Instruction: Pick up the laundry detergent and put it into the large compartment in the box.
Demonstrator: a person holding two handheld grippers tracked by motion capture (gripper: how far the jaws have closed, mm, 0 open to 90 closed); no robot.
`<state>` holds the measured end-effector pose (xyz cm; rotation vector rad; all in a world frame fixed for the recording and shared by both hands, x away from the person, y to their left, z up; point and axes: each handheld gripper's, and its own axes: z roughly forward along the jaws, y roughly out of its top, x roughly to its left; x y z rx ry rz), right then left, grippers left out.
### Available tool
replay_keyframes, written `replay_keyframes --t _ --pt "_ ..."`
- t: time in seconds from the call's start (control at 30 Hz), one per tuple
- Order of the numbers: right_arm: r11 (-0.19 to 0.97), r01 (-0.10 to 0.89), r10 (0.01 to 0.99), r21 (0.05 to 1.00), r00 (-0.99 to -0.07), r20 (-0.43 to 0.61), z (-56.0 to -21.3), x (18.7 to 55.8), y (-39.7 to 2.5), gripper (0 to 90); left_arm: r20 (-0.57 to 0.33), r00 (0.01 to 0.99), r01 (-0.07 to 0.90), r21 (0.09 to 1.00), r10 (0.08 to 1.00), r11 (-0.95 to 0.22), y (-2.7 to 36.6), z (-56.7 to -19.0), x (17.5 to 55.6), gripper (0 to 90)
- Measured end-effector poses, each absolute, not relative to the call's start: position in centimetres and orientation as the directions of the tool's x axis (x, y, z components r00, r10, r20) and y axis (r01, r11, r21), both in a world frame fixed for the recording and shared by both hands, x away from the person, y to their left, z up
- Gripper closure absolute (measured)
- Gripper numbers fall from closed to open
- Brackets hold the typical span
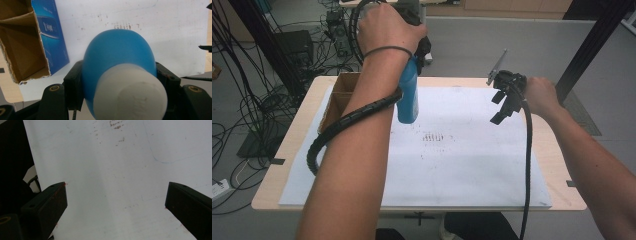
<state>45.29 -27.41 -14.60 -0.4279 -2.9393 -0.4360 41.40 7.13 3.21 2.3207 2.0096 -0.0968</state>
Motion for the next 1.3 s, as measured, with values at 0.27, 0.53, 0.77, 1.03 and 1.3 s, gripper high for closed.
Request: replay_keyframes --t 0.27,0.53,0.77,1.03,1.3 --pt "0.924 0.291 0.254 0.250 -0.952 0.170 -14.5 45.3 -26.6 3.9 -0.117 0.153 0.988 0.016 0.981 -0.152 8.0 3.7 41.1 37.8" --pt "0.925 0.294 0.260 0.239 -0.951 0.165 -14.4 45.7 -26.3 3.9 -0.103 0.137 0.991 0.019 0.985 -0.136 9.3 4.3 41.0 37.8" --pt "0.926 0.292 0.258 0.240 -0.952 0.163 -14.4 45.8 -26.2 3.9 -0.097 0.105 0.994 0.026 0.990 -0.103 11.6 4.8 40.7 37.8" --pt "0.926 0.290 0.255 0.240 -0.952 0.168 -14.6 45.9 -26.0 4.0 -0.064 0.057 0.998 0.039 0.996 -0.055 14.8 4.9 40.3 37.8" --pt "0.921 0.298 0.259 0.252 -0.950 0.175 -14.9 46.2 -26.2 4.0 -0.061 0.006 0.998 0.057 0.998 -0.002 19.1 4.8 40.0 37.8"
